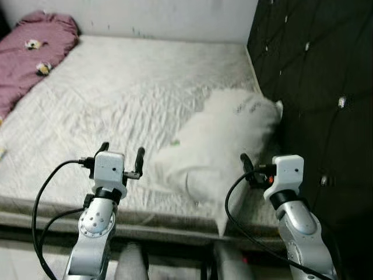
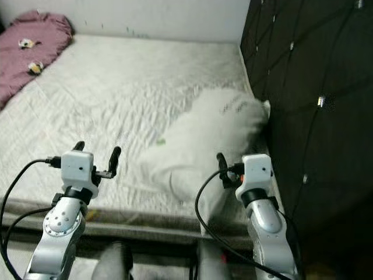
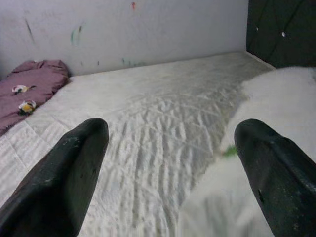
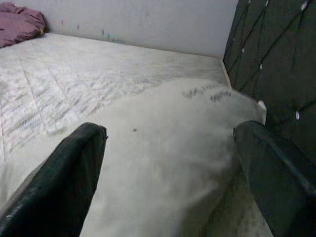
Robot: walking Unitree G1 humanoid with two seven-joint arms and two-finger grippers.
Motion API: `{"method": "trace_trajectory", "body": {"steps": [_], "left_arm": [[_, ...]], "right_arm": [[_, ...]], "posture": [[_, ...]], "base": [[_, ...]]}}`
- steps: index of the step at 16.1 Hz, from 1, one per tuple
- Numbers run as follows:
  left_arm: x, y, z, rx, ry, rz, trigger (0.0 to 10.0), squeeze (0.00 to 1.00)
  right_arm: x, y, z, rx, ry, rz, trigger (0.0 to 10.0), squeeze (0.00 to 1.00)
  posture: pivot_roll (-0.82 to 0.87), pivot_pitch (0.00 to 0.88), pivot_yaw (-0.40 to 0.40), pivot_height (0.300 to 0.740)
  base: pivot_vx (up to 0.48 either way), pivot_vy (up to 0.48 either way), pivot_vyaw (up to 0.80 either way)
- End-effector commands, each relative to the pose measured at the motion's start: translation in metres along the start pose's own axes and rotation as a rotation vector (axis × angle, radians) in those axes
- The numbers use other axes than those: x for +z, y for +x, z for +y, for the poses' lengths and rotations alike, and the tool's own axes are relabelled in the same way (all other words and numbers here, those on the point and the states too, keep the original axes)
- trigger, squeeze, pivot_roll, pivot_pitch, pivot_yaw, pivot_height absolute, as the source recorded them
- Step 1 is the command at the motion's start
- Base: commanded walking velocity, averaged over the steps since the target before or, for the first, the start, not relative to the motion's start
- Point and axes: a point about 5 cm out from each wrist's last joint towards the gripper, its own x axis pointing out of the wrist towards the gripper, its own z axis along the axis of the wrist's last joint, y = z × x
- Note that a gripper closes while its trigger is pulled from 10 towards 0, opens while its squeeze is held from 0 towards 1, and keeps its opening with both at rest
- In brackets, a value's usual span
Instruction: Clean up the room
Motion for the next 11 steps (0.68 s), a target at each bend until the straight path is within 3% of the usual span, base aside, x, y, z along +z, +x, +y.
{"method": "trace_trajectory", "body": {"steps": [1,11], "left_arm": [[0.0020,0.0005,0.0005,0.003,-0.001,-0.013,10.0,0.00],[0.0029,-0.0017,-0.0001,-0.040,-0.030,-0.013,10.0,0.00]], "right_arm": [[0.0024,0.0004,0.0001,0.008,-0.001,-0.004,10.0,0.00],[0.0032,0.0037,0.0037,0.033,-0.009,0.000,10.0,0.00]], "posture": [[-0.01,0.020,-0.004,0.611],[0.00,0.031,-0.021,0.611]], "base": [[0.000,0.000,0.00],[0.031,0.000,0.00]]}}
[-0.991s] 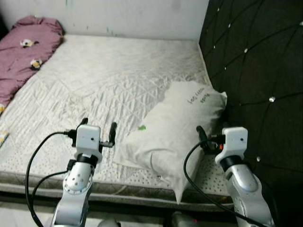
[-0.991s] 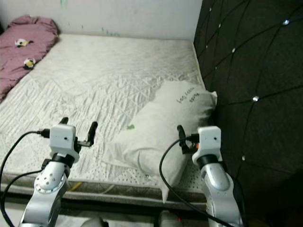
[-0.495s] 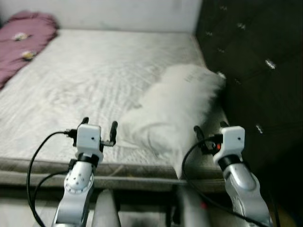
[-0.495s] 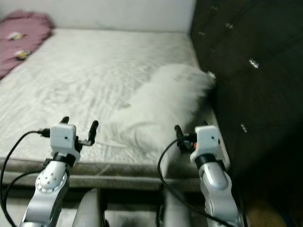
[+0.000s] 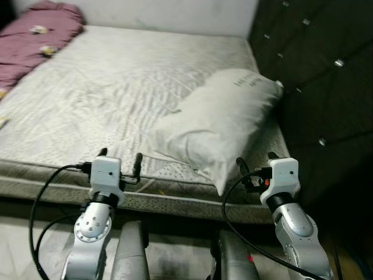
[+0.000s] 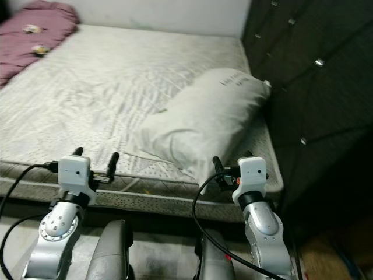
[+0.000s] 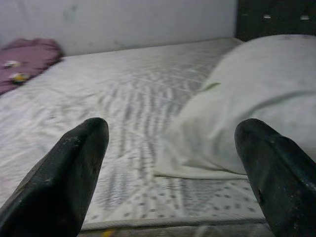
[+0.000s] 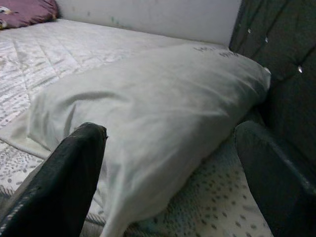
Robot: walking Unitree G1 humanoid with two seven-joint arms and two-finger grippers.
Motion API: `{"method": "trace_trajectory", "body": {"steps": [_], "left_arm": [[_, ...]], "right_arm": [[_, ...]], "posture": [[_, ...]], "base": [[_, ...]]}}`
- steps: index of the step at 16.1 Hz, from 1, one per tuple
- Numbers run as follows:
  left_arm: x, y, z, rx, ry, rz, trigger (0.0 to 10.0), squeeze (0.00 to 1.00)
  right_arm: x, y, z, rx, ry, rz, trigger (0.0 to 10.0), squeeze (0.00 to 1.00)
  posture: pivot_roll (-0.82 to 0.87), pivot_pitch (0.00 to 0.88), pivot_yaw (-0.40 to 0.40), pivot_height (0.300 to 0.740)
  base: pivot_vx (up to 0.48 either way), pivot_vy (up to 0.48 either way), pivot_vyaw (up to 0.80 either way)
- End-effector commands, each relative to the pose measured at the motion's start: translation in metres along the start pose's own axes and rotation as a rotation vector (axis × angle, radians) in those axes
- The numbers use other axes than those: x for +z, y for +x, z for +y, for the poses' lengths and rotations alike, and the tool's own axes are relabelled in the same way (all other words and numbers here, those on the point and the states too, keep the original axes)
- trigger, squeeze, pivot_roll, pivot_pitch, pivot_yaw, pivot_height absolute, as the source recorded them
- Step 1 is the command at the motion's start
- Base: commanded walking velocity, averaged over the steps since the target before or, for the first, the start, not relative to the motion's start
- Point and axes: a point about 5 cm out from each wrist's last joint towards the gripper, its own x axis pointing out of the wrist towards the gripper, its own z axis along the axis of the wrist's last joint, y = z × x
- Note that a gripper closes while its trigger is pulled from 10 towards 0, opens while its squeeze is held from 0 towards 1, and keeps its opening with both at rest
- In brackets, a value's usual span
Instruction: Clean up the room
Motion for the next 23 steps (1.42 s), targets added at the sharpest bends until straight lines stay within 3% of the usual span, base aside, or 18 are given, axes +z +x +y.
{"method": "trace_trajectory", "body": {"steps": [1,13,18,23], "left_arm": [[0.008,0.002,0.000,-0.009,0.003,-0.035,10.0,0.00],[0.006,0.002,-0.004,-0.027,-0.007,-0.020,10.0,0.00],[0.005,0.000,-0.004,-0.028,-0.003,-0.019,10.0,0.00],[-0.005,-0.006,0.017,0.096,0.056,0.047,10.0,0.00]], "right_arm": [[0.005,0.003,0.001,0.009,-0.008,-0.018,10.0,0.00],[0.005,0.001,0.000,-0.001,-0.020,-0.016,10.0,0.00],[0.003,0.000,0.000,0.000,-0.016,-0.010,10.0,0.00],[0.002,0.003,0.006,0.046,-0.034,-0.010,10.0,0.00]], "posture": [[0.00,0.033,-0.019,0.611],[-0.01,0.026,-0.017,0.611],[-0.01,0.027,-0.020,0.611],[0.00,0.034,-0.007,0.547]], "base": [[0.315,0.000,0.00],[0.299,0.000,0.00],[0.000,0.000,0.00],[0.000,0.000,0.00]]}}
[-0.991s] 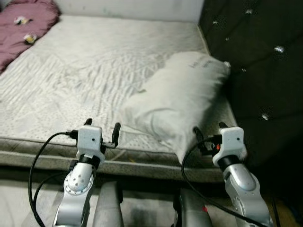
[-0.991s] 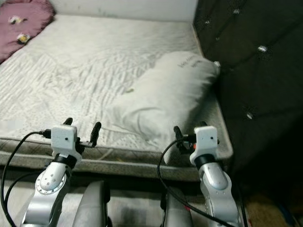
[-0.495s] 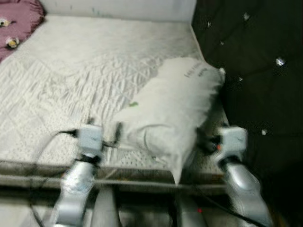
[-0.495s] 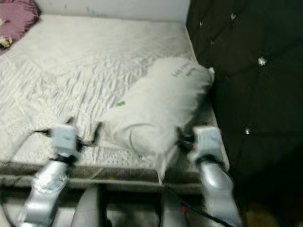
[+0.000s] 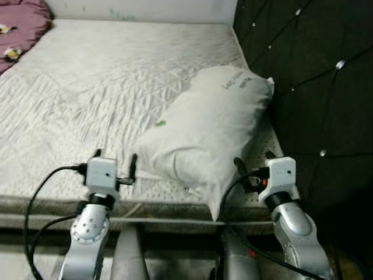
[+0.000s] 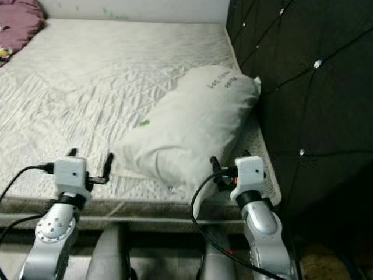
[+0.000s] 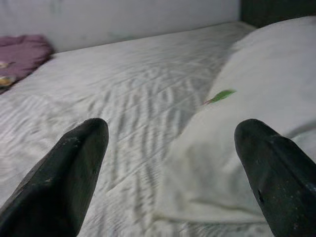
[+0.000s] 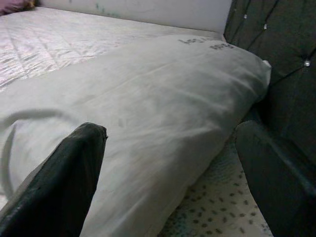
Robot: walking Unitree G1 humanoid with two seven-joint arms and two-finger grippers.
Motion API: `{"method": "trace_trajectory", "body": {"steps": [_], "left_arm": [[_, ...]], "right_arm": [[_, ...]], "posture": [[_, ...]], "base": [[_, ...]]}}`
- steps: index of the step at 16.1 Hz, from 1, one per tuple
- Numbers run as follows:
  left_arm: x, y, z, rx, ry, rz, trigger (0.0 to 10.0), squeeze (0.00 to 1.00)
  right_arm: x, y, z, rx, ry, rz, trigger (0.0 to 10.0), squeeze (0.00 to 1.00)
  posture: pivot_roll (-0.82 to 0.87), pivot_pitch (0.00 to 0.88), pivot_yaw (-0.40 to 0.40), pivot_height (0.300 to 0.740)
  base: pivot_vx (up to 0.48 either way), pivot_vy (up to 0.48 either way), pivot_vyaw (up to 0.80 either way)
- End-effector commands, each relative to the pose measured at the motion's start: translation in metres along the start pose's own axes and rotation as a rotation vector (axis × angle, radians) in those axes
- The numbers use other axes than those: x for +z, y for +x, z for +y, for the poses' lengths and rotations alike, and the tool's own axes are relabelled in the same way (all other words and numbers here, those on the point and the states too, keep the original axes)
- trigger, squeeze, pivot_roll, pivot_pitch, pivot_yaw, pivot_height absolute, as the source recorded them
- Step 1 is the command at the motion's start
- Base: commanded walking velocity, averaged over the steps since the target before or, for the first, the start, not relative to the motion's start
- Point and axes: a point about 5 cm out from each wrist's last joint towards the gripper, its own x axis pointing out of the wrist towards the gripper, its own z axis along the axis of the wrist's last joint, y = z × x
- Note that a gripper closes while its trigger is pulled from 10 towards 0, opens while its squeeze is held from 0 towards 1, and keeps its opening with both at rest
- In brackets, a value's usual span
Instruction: Clean up the room
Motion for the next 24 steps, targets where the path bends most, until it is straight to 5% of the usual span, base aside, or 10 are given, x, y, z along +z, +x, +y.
{"method": "trace_trajectory", "body": {"steps": [1,8,13,17,21,24], "left_arm": [[-0.001,0.001,0.002,0.015,0.008,0.017,10.0,0.00],[0.007,-0.004,0.015,0.087,0.058,0.001,10.0,0.00],[-0.005,-0.025,0.022,0.099,0.084,0.064,10.0,0.00],[-0.009,-0.038,0.025,0.112,0.085,0.103,10.0,0.00],[-0.008,-0.043,0.027,0.130,0.085,0.113,10.0,0.00],[-0.007,-0.045,0.026,0.131,0.081,0.112,10.0,0.00]], "right_arm": [[0.003,0.003,0.000,0.022,-0.040,-0.014,10.0,0.00],[0.004,0.025,0.003,0.126,-0.120,-0.002,10.0,0.00],[-0.006,0.030,0.031,0.389,-0.118,0.066,10.0,0.00],[-0.005,0.064,0.054,0.450,-0.151,0.115,10.0,0.00],[0.003,0.084,0.051,0.390,-0.152,0.135,10.0,0.00],[-0.001,0.082,0.037,0.406,-0.132,0.178,10.0,0.00]], "posture": [[0.00,0.039,-0.007,0.542],[0.06,0.056,-0.021,0.527],[0.10,0.065,-0.033,0.527],[0.16,0.069,-0.057,0.527],[0.18,0.067,-0.072,0.527],[0.18,0.062,-0.075,0.527]], "base": [[0.000,0.000,0.00],[0.000,0.000,0.00],[0.000,0.000,0.00],[0.000,0.000,0.00],[0.000,0.000,0.00],[0.000,0.000,0.00]]}}
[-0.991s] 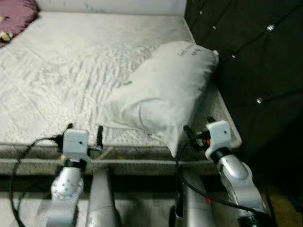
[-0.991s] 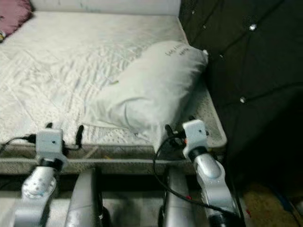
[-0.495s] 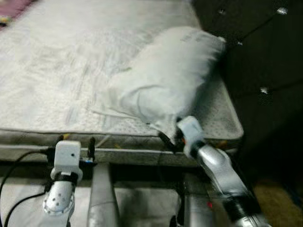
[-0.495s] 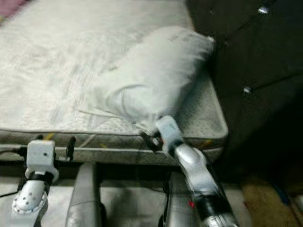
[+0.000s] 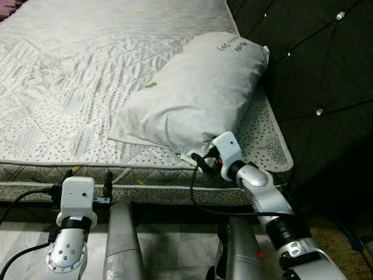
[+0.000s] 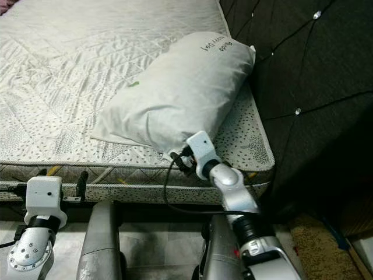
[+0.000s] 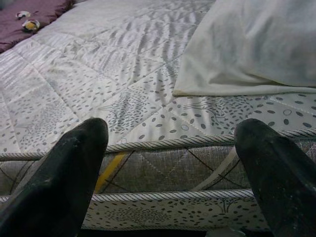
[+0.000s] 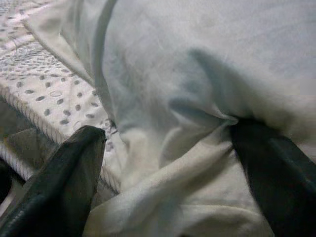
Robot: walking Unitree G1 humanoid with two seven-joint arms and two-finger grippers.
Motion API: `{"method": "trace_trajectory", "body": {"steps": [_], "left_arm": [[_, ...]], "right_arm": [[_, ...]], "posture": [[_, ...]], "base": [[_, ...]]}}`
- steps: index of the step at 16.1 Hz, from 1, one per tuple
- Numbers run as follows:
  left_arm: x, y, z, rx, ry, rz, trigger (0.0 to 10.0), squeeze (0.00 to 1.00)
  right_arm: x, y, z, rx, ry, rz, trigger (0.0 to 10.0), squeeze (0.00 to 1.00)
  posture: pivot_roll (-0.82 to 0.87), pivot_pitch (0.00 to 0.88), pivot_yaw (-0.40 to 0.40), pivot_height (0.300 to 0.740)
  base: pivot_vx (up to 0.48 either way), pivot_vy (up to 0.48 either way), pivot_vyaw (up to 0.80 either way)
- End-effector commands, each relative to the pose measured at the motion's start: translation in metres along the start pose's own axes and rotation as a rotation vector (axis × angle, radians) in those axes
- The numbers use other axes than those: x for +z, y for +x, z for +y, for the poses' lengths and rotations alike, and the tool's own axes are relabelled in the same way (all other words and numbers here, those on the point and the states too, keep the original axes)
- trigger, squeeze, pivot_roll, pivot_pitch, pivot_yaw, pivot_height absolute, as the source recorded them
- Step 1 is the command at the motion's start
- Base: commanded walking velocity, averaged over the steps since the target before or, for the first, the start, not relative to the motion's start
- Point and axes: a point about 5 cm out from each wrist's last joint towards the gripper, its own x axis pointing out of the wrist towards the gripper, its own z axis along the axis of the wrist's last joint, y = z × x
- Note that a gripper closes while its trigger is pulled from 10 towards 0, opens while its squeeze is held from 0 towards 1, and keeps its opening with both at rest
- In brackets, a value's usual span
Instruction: Clean up the room
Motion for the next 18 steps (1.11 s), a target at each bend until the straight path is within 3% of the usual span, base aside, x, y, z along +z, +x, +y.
{"method": "trace_trajectory", "body": {"steps": [1,4,6,8,11,15,17,18], "left_arm": [[0.002,0.000,0.000,-0.001,0.001,-0.002,10.0,0.00],[0.004,0.006,-0.006,-0.035,-0.004,-0.011,10.0,0.00],[0.006,0.011,-0.008,-0.050,-0.005,-0.019,10.0,0.00],[0.007,0.013,-0.008,-0.056,-0.009,-0.026,10.0,0.00],[0.007,0.012,-0.008,-0.053,-0.013,-0.023,10.0,0.00],[0.007,0.012,-0.007,-0.055,-0.015,-0.021,10.0,0.00],[0.007,0.014,-0.007,-0.059,-0.015,-0.020,10.0,0.00],[0.006,0.015,-0.009,-0.071,-0.019,-0.018,10.0,0.00]], "right_arm": [[-0.023,-0.024,-0.009,0.094,0.028,0.101,10.0,0.00],[-0.045,-0.047,-0.016,0.203,-0.022,0.231,10.0,0.00],[-0.042,-0.044,-0.034,0.069,-0.025,0.235,10.0,0.00],[-0.025,-0.031,-0.039,-0.030,0.007,0.142,10.0,0.00],[0.003,-0.017,-0.029,-0.008,0.126,0.008,10.0,0.00],[0.021,-0.014,-0.023,0.092,0.183,-0.032,10.0,0.00],[0.025,-0.010,-0.023,0.077,0.201,-0.045,10.0,0.00],[0.028,-0.003,-0.013,0.096,0.207,-0.056,10.0,0.00]], "posture": [[0.17,0.056,-0.067,0.527],[0.14,0.052,-0.048,0.527],[0.13,0.044,-0.037,0.527],[0.13,0.042,-0.039,0.527],[0.14,0.046,-0.048,0.527],[0.14,0.045,-0.037,0.527],[0.13,0.050,-0.027,0.527],[0.13,0.045,-0.014,0.527]], "base": [[0.000,0.000,0.00],[0.000,0.000,0.00],[0.000,0.000,0.00],[0.000,0.000,0.00],[0.000,0.000,0.00],[0.000,0.000,0.00],[0.000,0.000,0.00],[0.000,0.000,0.00]]}}
